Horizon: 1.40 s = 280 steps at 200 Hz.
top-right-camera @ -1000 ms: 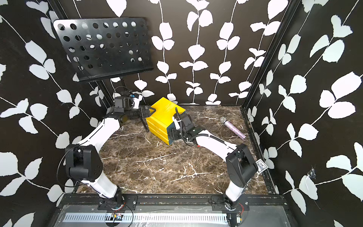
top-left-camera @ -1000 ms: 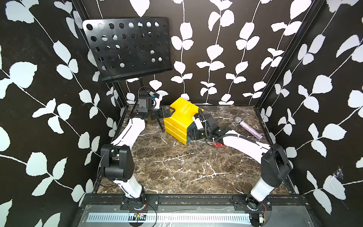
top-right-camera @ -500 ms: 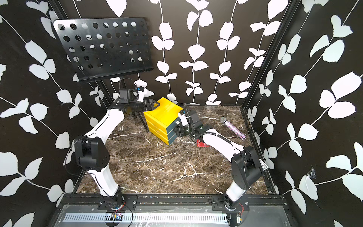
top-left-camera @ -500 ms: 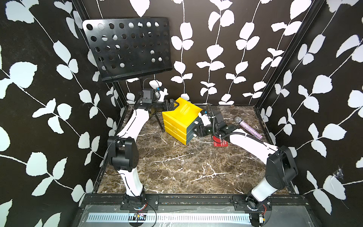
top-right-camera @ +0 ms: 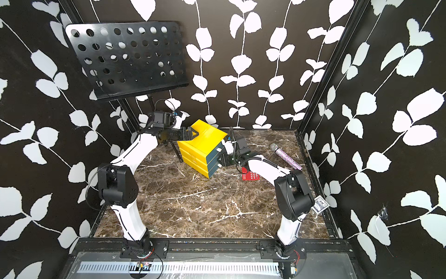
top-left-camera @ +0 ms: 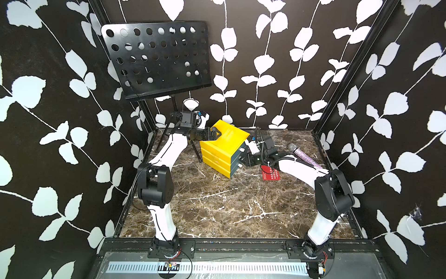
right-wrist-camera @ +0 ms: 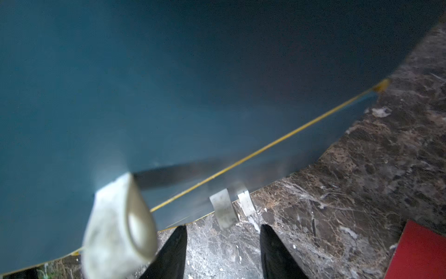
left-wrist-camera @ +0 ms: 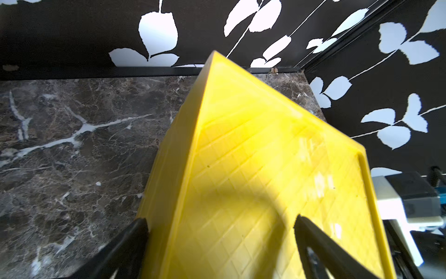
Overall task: Take the postcards out of the drawer
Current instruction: Open the drawer in the storage box.
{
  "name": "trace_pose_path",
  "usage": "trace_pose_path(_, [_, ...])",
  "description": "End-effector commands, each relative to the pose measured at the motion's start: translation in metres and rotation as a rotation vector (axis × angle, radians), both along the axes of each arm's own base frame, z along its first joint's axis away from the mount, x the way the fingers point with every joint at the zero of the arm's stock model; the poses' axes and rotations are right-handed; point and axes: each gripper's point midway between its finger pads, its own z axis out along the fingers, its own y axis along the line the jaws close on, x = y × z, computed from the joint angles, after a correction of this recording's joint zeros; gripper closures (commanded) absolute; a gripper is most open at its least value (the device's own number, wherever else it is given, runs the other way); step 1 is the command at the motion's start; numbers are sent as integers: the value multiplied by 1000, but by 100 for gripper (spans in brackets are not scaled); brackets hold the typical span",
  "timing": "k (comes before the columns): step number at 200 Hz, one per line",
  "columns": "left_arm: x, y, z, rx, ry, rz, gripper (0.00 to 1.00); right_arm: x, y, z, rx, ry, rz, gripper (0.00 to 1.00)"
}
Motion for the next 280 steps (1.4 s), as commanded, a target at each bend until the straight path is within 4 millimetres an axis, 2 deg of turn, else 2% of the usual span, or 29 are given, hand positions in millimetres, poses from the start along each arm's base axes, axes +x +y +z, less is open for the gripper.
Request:
trace_pose_path(1, [-9,-5,1,13,13,-28,4,7,14,6,49,-27,35,61])
trace_pose_path(26, [-10,-4,2,20,6,-30,4,10,17,3,58,-25,39,68])
trace_pose_path(104, [-13,-1,3,51,1,-37,4,25,7,1,101,-187,-21,67])
trace_pose_path(143, [-13,0,3,51,1,-35,4,34,-2,10,143,-274,-72,68])
trace_pose_path(166, [-13,-1,4,52,0,-35,4,37,3,12,173,-273,-64,69])
trace_pose_path(215, [-15,0,5,58,0,-37,4,41,2,9,184,-282,-80,85])
trace_pose_path(240, [-13,1,5,63,-6,-35,4,37,0,8,168,-279,-72,100])
trace_pose_path(280, [-5,4,4,72,-19,-10,3,13,-11,3,140,-247,-59,100])
